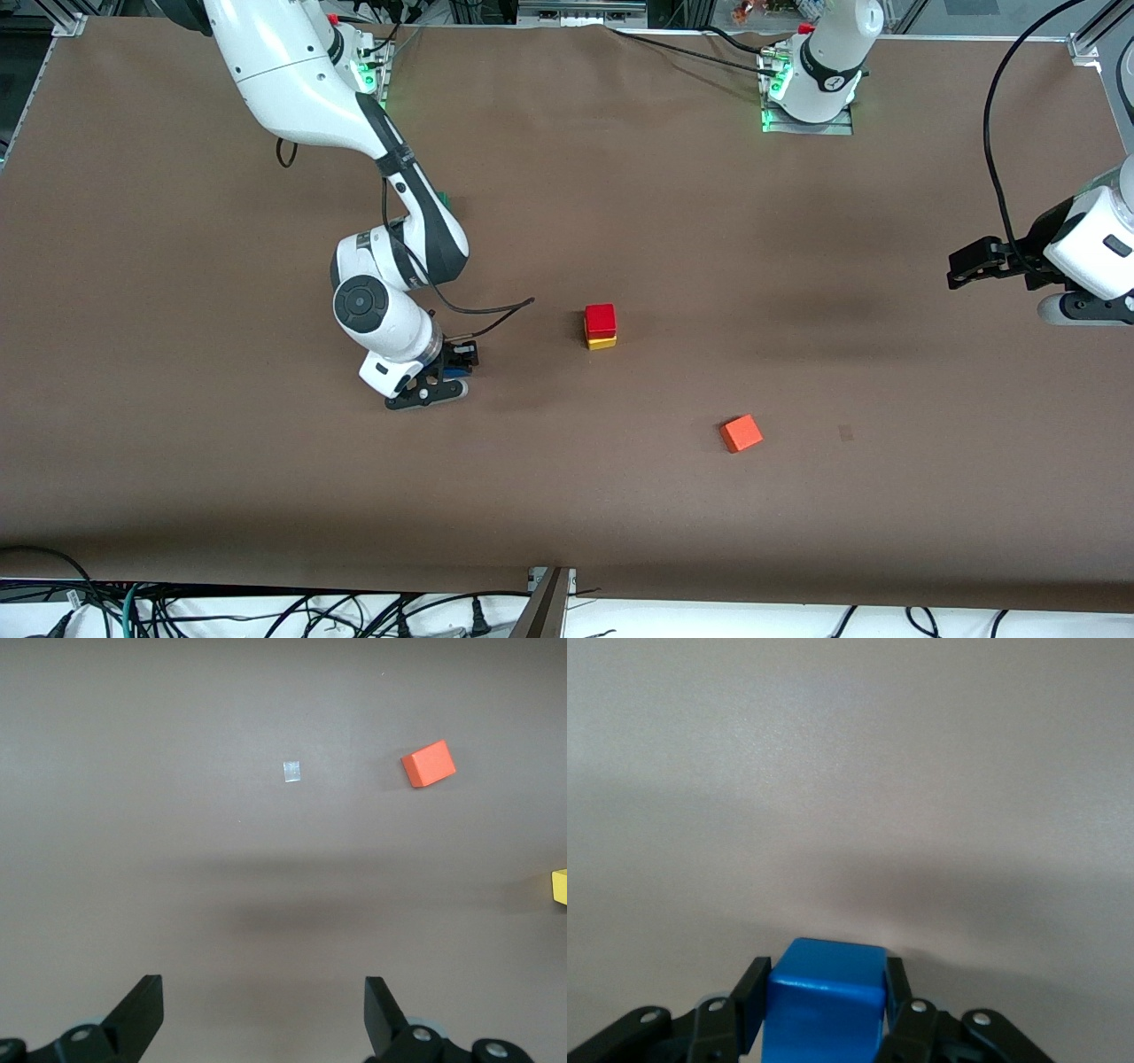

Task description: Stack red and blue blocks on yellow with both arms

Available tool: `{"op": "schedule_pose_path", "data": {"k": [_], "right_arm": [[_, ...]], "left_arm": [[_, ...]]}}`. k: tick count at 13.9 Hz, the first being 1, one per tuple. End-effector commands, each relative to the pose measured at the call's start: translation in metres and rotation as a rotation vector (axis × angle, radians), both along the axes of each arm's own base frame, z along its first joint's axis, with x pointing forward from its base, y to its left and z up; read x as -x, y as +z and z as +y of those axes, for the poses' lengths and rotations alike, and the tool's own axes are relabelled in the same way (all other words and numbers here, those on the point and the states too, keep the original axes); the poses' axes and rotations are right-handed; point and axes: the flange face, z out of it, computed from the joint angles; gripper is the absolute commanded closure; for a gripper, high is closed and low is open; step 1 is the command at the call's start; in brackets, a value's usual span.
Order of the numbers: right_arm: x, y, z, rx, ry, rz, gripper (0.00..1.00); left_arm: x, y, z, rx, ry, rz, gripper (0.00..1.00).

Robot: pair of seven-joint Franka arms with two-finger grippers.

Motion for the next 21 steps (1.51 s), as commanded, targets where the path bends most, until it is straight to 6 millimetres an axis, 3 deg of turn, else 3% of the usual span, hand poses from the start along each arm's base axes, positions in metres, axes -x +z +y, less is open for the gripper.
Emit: {"op": "schedule_pose_path", "data": {"k": [1,21], "right_arm": [[0.0042,-0.01,0.0023,-0.006,-0.001,-0.006,0.47],[0.0053,-0.0128,0.0063,-0.001,0.012,-0.018,0.46]], "left_arm": [[-0.0046,0.0044,0.0015,-0.005,-0.017,-0.005,0.0],[-0.0048,0.0045,0.0032,-0.004,-0.015,-0.006,0.0]]}}
